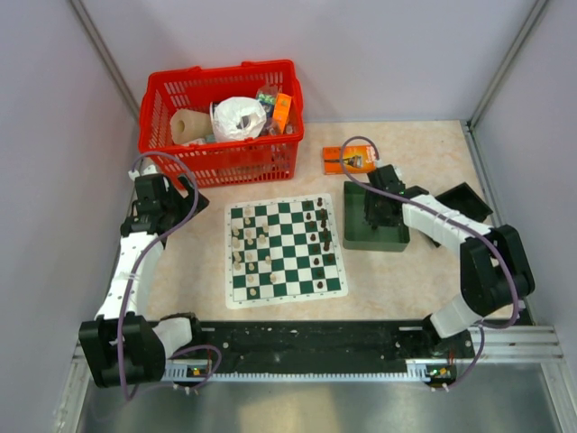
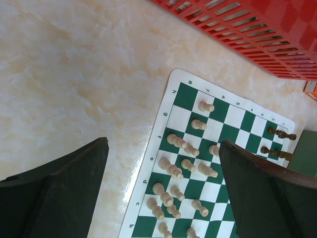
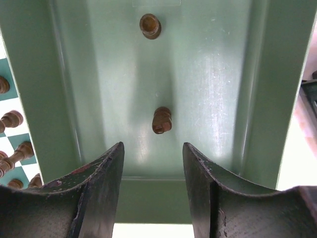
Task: Set up the chess pieces on the board
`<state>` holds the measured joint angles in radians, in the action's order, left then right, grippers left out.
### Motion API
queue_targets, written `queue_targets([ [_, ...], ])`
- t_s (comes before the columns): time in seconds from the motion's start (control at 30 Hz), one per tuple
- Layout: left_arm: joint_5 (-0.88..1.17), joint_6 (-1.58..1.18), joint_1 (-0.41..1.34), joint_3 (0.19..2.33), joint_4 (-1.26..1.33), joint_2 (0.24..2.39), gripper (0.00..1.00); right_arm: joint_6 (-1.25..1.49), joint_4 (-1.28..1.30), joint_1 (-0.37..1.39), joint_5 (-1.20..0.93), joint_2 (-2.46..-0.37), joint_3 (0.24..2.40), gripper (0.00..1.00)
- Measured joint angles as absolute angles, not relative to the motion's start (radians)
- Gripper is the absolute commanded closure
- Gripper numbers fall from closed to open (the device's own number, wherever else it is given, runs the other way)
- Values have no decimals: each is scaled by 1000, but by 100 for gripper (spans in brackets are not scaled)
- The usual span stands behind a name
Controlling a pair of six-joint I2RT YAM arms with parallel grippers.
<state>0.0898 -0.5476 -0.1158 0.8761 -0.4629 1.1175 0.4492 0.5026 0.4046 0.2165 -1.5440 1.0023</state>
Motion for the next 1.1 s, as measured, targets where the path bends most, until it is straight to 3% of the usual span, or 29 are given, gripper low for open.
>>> queue_targets([
  [1.1, 89, -547, -116, 876, -463, 1118, 1, 392, 453, 377, 224, -1666, 1044, 74],
])
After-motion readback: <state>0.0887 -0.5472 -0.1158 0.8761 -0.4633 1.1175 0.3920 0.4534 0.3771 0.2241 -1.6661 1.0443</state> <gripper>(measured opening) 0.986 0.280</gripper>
